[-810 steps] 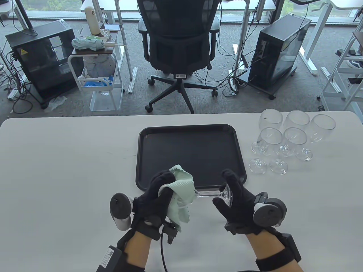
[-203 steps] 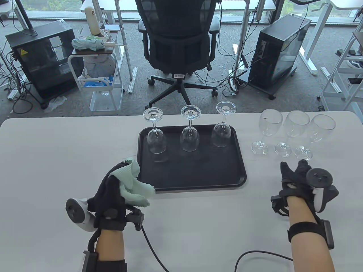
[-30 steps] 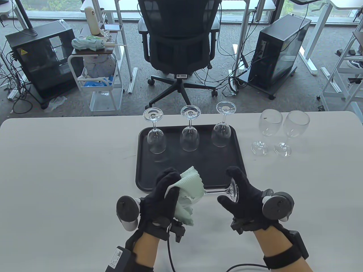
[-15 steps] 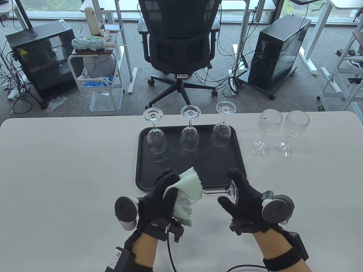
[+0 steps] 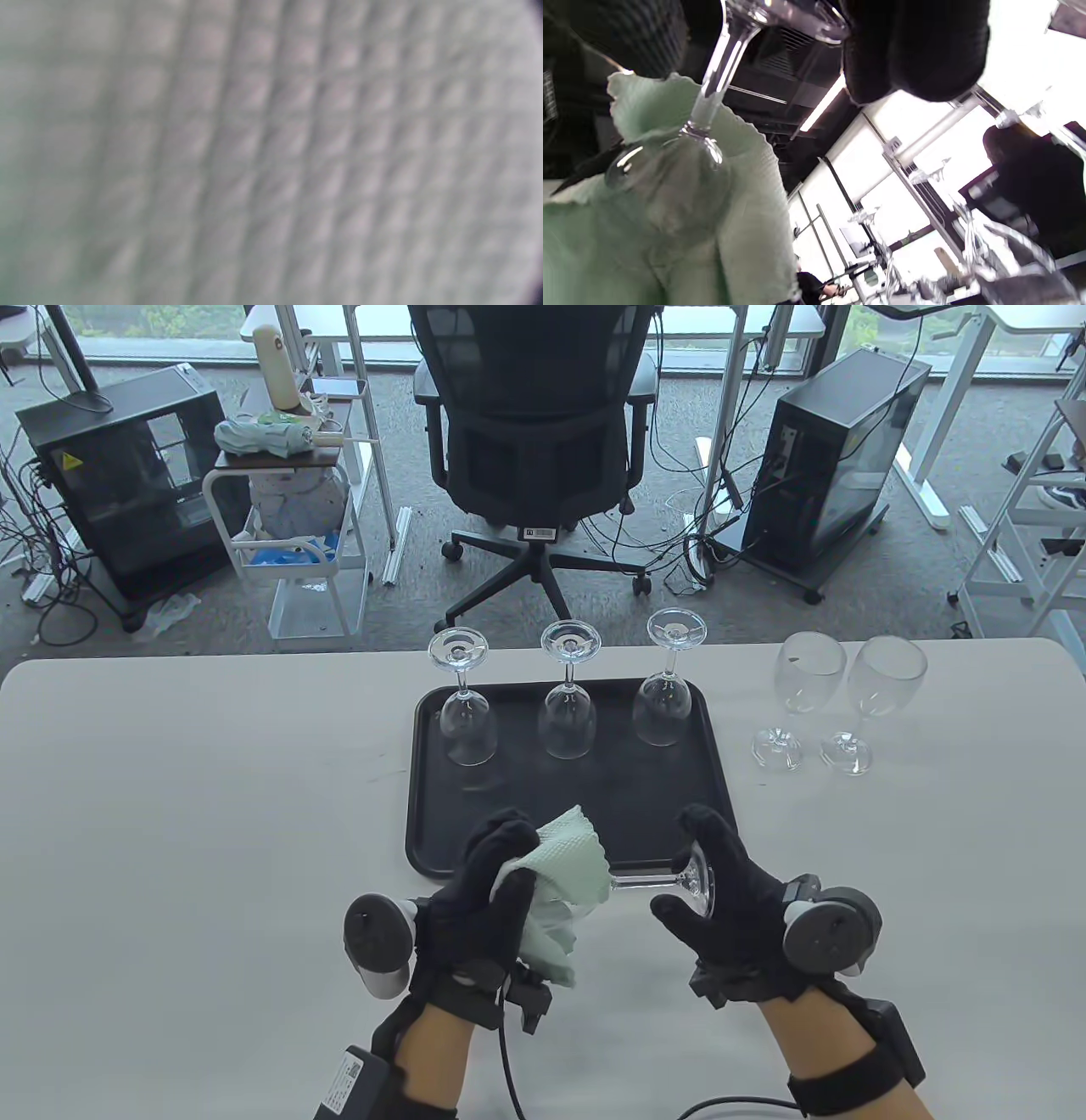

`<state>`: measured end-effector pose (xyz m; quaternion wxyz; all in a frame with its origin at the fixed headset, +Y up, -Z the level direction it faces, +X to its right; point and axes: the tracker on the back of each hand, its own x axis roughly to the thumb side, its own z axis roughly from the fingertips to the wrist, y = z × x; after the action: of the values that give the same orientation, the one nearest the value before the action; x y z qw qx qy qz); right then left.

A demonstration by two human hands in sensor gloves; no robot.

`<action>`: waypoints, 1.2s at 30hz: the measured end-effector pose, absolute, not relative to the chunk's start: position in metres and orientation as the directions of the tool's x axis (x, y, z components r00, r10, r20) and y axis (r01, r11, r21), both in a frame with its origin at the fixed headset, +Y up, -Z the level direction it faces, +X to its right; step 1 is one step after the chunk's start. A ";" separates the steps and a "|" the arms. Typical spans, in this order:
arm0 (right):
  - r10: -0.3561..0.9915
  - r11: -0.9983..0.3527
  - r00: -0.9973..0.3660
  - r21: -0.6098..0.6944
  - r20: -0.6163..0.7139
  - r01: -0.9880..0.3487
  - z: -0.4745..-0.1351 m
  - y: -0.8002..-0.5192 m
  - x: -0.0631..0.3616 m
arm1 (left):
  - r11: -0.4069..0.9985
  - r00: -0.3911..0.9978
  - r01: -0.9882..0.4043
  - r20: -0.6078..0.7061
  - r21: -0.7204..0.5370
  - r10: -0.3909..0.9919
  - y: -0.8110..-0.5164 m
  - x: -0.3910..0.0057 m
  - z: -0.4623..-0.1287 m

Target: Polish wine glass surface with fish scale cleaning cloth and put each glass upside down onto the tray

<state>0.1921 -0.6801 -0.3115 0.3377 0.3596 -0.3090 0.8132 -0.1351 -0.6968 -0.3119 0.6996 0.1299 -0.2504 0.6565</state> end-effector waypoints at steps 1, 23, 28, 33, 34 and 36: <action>0.271 -0.576 -0.534 -0.310 0.801 -0.756 -0.310 -0.679 0.193 | 0.091 -0.004 -0.983 0.510 -0.162 0.860 -0.698 -0.134 -0.312; 0.820 -0.354 -0.245 0.123 0.518 -0.927 -0.326 -0.692 0.195 | 0.147 0.080 -0.987 0.582 -0.070 0.809 -0.696 -0.133 -0.308; 0.579 -0.498 -0.390 -0.067 0.716 -0.864 -0.319 -0.687 0.193 | 0.082 0.007 -0.990 0.541 -0.114 0.841 -0.701 -0.133 -0.312; 0.529 -0.485 -0.423 -0.147 0.735 -0.862 -0.318 -0.686 0.194 | 0.091 0.012 -0.989 0.543 -0.118 0.840 -0.700 -0.130 -0.309; 0.599 -0.457 -0.384 -0.095 0.703 -0.884 -0.320 -0.688 0.194 | 0.096 0.019 -0.989 0.543 -0.113 0.839 -0.700 -0.130 -0.309; 0.830 -0.351 -0.267 0.087 0.490 -0.932 -0.327 -0.695 0.197 | 0.120 0.044 -0.987 0.552 -0.103 0.832 -0.700 -0.131 -0.310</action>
<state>0.1966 -0.6947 -0.3273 0.5590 0.2327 -0.1101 0.7882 -0.1308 -0.6997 -0.3099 0.7056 0.1553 -0.2495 0.6448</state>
